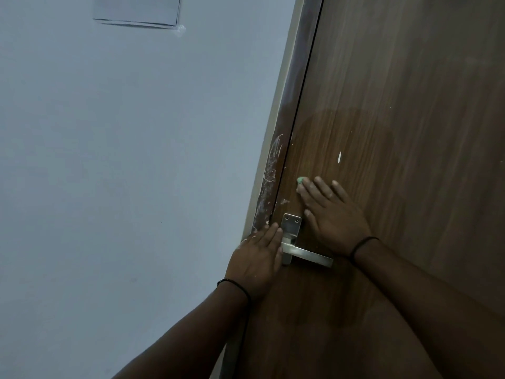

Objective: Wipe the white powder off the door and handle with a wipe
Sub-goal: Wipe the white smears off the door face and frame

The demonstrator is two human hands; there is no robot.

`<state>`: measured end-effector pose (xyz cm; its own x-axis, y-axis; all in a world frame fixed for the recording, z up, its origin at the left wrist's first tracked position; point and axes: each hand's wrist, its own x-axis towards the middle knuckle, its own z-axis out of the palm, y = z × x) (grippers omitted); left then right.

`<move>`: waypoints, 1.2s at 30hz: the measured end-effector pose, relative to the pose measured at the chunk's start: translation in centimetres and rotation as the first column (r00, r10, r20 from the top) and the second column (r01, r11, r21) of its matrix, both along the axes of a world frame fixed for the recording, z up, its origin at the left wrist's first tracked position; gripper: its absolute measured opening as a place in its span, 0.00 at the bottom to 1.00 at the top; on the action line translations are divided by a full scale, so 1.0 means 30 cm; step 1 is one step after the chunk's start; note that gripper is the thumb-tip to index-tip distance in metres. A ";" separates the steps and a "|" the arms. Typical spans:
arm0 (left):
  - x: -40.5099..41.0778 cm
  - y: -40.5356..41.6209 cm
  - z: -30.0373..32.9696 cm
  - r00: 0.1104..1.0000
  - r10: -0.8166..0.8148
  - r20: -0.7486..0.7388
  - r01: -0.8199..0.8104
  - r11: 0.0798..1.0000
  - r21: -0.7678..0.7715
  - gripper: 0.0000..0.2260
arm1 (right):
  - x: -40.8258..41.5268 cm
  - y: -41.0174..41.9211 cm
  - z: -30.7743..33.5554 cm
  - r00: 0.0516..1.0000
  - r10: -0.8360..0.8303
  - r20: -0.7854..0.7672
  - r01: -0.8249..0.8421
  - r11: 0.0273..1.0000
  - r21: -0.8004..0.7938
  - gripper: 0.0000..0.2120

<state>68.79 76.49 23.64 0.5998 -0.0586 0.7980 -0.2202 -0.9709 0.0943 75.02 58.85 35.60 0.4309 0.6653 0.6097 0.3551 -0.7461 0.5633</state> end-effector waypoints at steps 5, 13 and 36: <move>-0.012 -0.028 -0.026 0.999 0.013 0.035 -0.011 0.998 -0.066 0.21 | -0.013 0.107 -0.020 0.998 0.045 -0.042 -0.046 0.999 -0.019 0.28; -0.010 -0.002 -0.043 1.000 0.013 0.019 -0.012 0.998 -0.061 0.21 | -0.003 0.005 -0.006 1.000 -0.001 0.013 0.002 0.999 -0.036 0.28; -0.001 -0.045 -0.152 0.999 0.002 0.039 0.004 0.987 -0.158 0.20 | 0.026 0.201 0.179 0.993 0.056 0.106 -0.060 0.998 0.033 0.28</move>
